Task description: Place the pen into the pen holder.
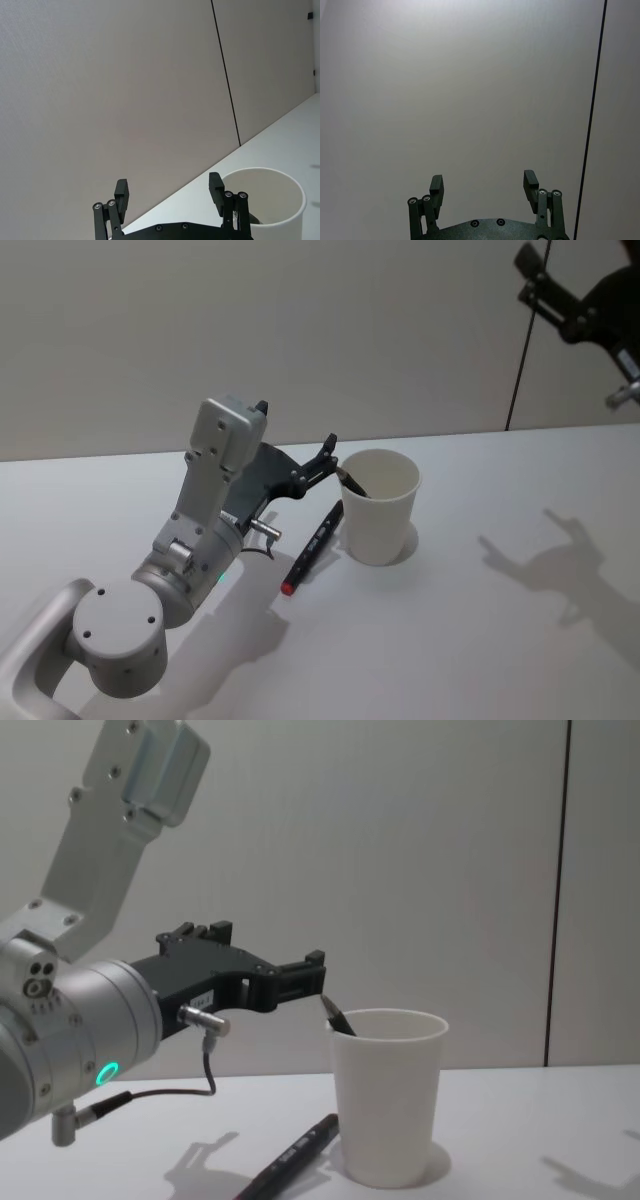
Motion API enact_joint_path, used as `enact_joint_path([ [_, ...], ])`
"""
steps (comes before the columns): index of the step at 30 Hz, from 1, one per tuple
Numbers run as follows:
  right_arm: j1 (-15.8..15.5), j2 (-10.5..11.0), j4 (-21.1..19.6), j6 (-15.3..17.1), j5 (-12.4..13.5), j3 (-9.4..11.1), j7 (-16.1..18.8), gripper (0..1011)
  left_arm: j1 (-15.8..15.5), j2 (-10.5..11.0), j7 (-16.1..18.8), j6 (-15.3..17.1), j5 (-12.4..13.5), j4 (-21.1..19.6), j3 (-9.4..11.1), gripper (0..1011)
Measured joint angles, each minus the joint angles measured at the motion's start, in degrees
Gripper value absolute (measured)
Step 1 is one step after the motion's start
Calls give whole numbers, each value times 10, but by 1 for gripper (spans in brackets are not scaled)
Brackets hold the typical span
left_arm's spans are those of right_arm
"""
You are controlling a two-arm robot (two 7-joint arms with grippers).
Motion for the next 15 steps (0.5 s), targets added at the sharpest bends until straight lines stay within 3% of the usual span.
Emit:
enact_joint_path([
  [15, 1, -12, 32, 84, 26, -9, 17, 1001, 0, 0, 0, 0, 0, 0, 0, 1001],
])
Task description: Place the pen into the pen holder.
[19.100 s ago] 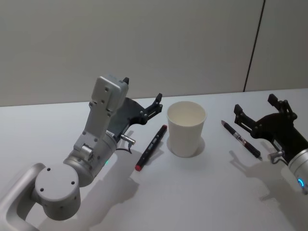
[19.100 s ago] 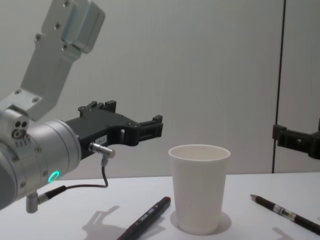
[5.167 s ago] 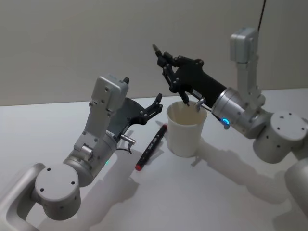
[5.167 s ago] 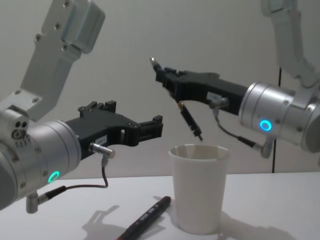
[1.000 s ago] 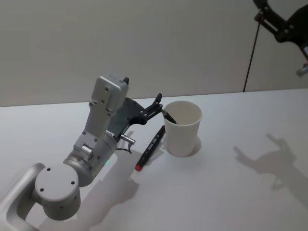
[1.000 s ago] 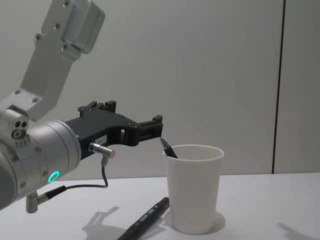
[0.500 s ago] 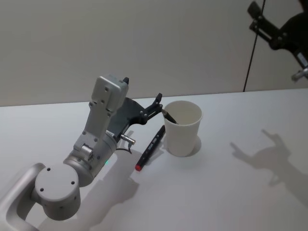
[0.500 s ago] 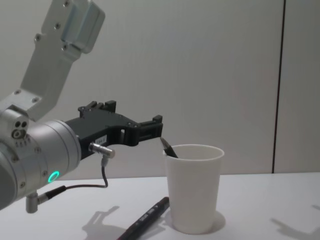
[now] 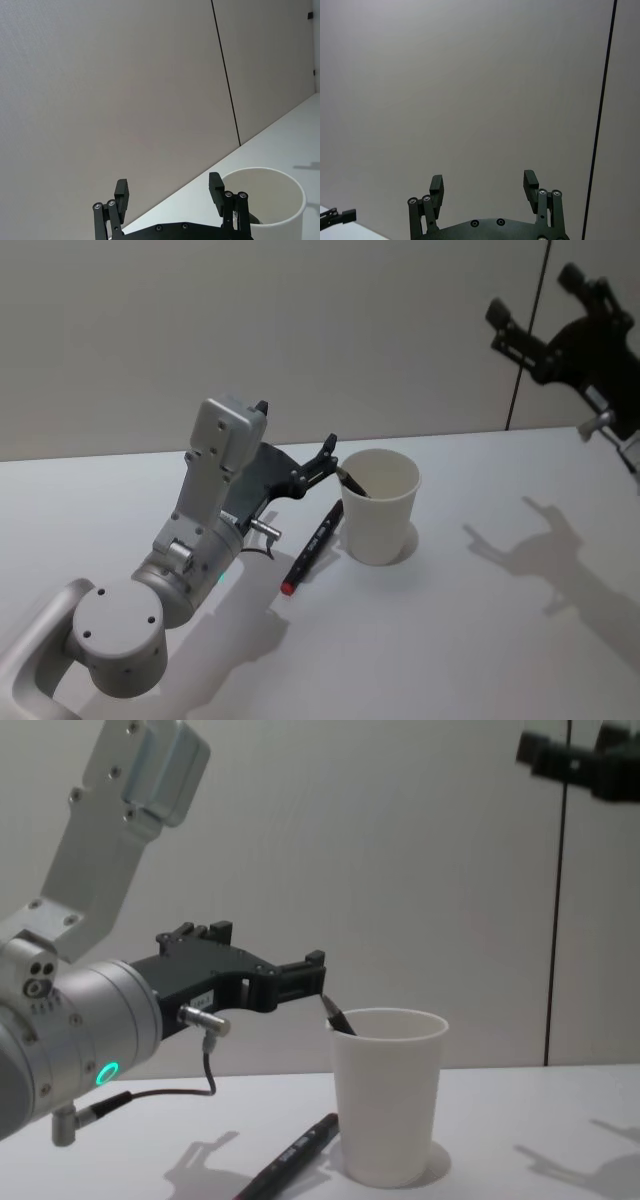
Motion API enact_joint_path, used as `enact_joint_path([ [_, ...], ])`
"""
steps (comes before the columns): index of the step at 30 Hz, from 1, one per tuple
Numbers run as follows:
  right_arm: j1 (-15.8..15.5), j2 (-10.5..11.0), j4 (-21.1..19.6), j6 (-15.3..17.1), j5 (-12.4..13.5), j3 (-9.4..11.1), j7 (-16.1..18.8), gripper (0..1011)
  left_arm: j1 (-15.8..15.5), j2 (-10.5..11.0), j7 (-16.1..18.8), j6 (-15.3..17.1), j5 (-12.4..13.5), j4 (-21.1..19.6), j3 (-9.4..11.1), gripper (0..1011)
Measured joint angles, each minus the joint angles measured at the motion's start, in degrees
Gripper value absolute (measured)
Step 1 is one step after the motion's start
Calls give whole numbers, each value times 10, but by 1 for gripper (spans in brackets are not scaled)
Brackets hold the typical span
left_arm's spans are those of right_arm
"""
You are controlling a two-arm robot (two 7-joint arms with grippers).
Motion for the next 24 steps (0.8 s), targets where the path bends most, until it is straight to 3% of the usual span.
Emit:
enact_joint_path([
  [24, 3, -13, 45, 151, 38, -11, 5, 1001, 0, 0, 0, 0, 0, 0, 0, 1001],
])
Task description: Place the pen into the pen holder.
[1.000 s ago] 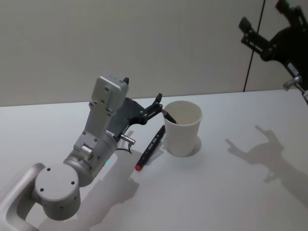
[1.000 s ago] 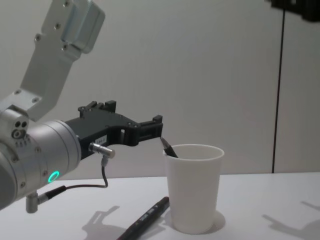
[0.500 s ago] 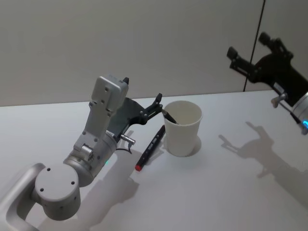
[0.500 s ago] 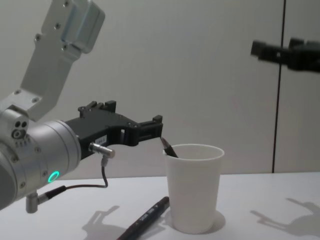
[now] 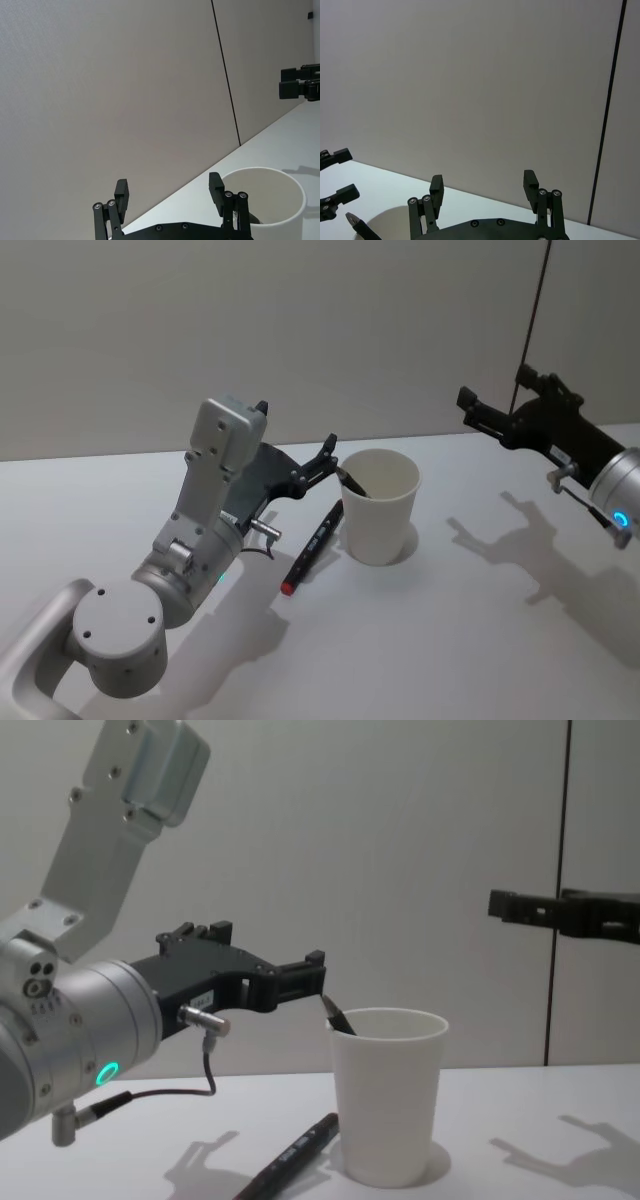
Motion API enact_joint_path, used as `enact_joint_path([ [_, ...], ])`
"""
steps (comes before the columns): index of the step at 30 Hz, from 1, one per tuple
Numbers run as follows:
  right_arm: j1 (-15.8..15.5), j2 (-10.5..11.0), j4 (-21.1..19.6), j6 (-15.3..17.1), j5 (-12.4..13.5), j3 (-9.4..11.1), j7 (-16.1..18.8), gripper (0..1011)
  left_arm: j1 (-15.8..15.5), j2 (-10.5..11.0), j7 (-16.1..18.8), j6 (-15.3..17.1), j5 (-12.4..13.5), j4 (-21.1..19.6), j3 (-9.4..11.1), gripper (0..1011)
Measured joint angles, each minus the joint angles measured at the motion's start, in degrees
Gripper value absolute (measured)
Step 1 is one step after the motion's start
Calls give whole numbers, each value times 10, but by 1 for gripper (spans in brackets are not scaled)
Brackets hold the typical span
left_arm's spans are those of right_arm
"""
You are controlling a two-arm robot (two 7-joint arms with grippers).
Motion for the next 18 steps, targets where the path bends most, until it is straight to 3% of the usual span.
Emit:
enact_joint_path([
  [18, -15, 4, -15, -15, 24, 12, -65, 1001, 0, 0, 0, 0, 0, 0, 0, 1001],
])
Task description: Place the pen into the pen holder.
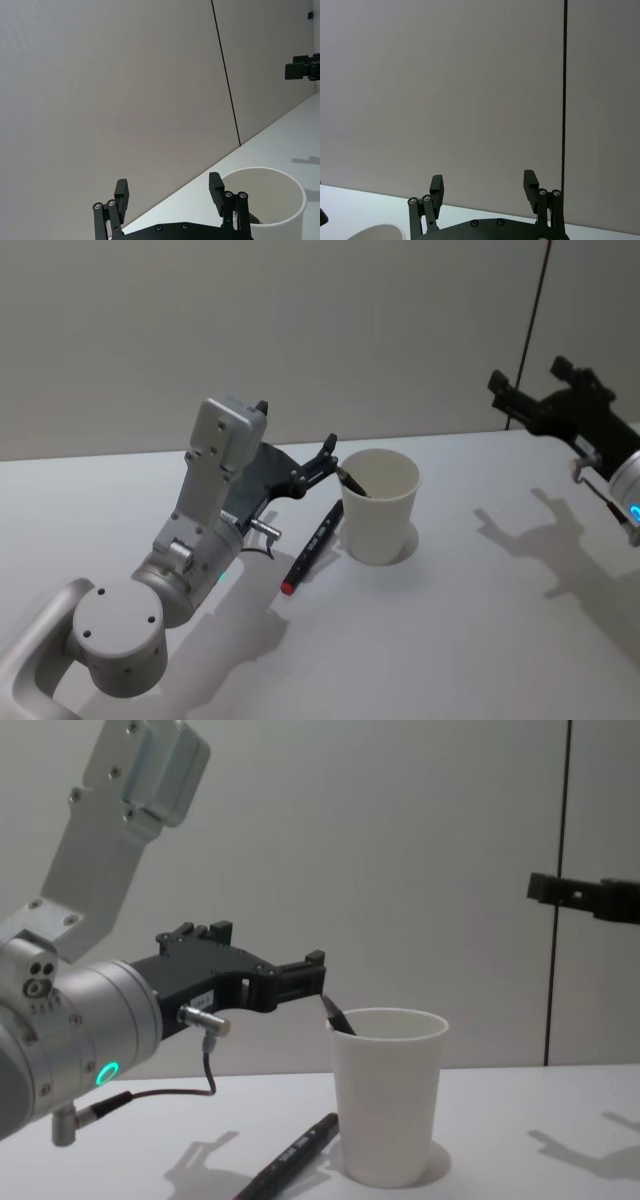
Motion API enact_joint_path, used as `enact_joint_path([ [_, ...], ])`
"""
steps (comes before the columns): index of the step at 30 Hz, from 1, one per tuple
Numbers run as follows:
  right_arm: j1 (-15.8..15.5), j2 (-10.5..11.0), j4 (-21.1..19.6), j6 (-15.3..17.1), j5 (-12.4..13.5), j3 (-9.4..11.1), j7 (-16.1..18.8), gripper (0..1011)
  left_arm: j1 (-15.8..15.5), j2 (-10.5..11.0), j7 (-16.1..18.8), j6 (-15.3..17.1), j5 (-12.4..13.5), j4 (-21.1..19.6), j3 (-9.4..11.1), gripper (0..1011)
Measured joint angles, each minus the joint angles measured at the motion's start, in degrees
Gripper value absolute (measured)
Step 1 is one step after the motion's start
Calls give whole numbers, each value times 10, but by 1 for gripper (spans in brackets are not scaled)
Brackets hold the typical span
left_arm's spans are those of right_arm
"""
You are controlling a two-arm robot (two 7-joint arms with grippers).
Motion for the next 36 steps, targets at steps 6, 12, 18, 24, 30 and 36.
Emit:
enact_joint_path([
  [6, -3, 1, -4, -6, 5, 3, -13, 1001, 1, 0, 0, 3, -1, -1, 0, 1001],
  [12, -5, 1, -6, -9, 7, 4, -20, 1001, 7, 2, 10, 22, -14, -12, -2, 1001],
  [18, -6, 2, -7, -11, 9, 5, -24, 1001, 25, 11, 39, 56, -42, -40, -6, 1001],
  [24, -7, 2, -8, -12, 10, 5, -27, 1001, 50, 28, 84, 84, -72, -76, -14, 1001],
  [30, -7, 2, -9, -13, 11, 6, -28, 1001, 74, 48, 115, 104, -99, -108, -25, 1001],
  [36, -7, 2, -9, -13, 11, 6, -29, 1001, 90, 63, 119, 121, -119, -128, -31, 1001],
])
